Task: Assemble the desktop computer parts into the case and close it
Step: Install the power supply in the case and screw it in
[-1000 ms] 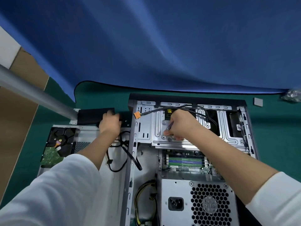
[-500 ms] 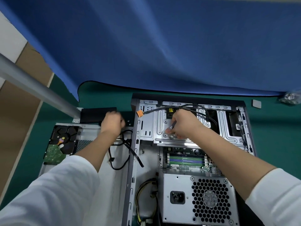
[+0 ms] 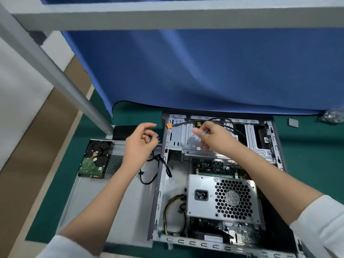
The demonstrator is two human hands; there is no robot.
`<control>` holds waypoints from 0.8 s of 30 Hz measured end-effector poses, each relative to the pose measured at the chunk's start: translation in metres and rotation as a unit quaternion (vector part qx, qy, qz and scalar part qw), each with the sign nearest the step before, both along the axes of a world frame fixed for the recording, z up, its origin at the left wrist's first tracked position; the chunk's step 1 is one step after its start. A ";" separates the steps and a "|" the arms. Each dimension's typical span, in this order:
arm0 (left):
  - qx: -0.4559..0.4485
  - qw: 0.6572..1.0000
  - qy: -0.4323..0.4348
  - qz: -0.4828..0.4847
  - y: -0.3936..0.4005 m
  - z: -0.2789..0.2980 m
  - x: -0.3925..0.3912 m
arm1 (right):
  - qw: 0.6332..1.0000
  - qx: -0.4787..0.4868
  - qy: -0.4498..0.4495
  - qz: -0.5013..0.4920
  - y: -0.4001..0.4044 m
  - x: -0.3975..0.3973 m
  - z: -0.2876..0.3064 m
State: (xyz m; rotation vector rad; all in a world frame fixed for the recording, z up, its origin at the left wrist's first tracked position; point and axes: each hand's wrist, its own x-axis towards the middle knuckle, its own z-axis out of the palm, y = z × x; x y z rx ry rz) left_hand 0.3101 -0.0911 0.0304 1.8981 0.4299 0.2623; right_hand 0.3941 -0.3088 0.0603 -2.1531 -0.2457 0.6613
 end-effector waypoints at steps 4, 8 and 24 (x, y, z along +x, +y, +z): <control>-0.016 0.998 -0.014 -0.052 -0.041 0.037 -0.025 | 0.991 0.126 -0.037 -0.038 -0.021 -0.030 0.034; -0.060 0.995 -0.022 -0.082 -0.080 0.059 -0.048 | 0.978 0.197 -0.047 -0.038 -0.043 -0.062 0.059; -0.220 0.971 0.007 -0.090 -0.140 0.083 -0.088 | 0.934 0.350 0.033 -0.062 -0.096 -0.121 0.075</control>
